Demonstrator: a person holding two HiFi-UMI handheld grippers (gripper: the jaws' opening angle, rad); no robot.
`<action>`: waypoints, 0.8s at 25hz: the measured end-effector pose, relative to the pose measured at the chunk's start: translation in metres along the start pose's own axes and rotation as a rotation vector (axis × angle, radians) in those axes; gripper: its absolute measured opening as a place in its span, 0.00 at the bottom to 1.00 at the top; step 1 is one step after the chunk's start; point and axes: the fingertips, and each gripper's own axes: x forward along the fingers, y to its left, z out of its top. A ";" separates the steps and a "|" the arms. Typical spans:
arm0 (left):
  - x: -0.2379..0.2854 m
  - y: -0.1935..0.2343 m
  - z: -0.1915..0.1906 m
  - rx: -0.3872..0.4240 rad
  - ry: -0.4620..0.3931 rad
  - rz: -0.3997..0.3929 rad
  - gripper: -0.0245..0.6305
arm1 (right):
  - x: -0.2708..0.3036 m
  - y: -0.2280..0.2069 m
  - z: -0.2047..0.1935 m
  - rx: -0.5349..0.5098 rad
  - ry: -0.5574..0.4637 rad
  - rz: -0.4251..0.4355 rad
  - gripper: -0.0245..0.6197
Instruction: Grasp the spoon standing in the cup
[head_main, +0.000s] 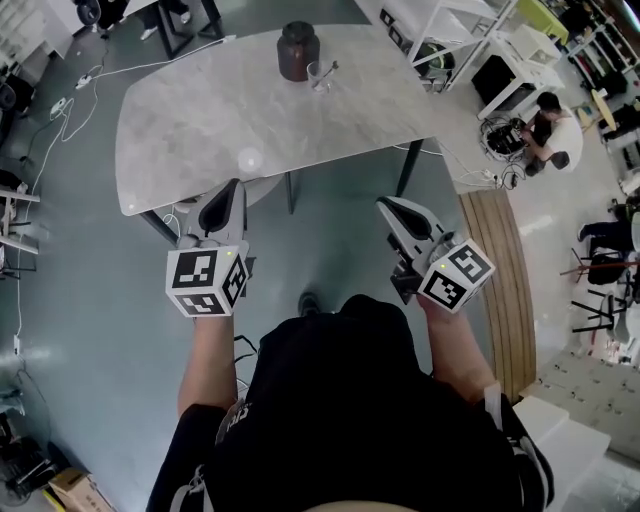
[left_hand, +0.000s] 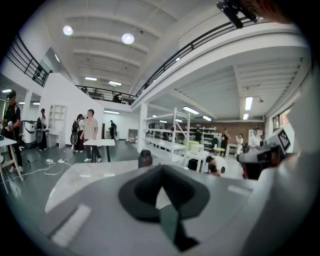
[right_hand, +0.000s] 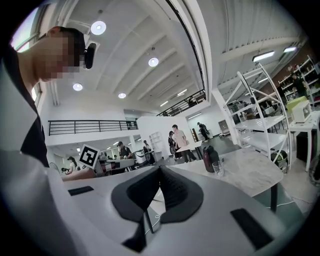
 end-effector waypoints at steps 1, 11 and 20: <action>0.005 0.005 0.002 -0.006 -0.005 0.002 0.05 | 0.002 -0.003 -0.002 0.008 0.003 -0.008 0.03; 0.056 0.010 0.009 -0.018 -0.011 -0.015 0.05 | 0.024 -0.058 0.000 0.041 0.015 -0.033 0.03; 0.143 0.025 0.040 -0.074 -0.044 0.055 0.05 | 0.086 -0.134 0.046 0.006 0.038 0.088 0.03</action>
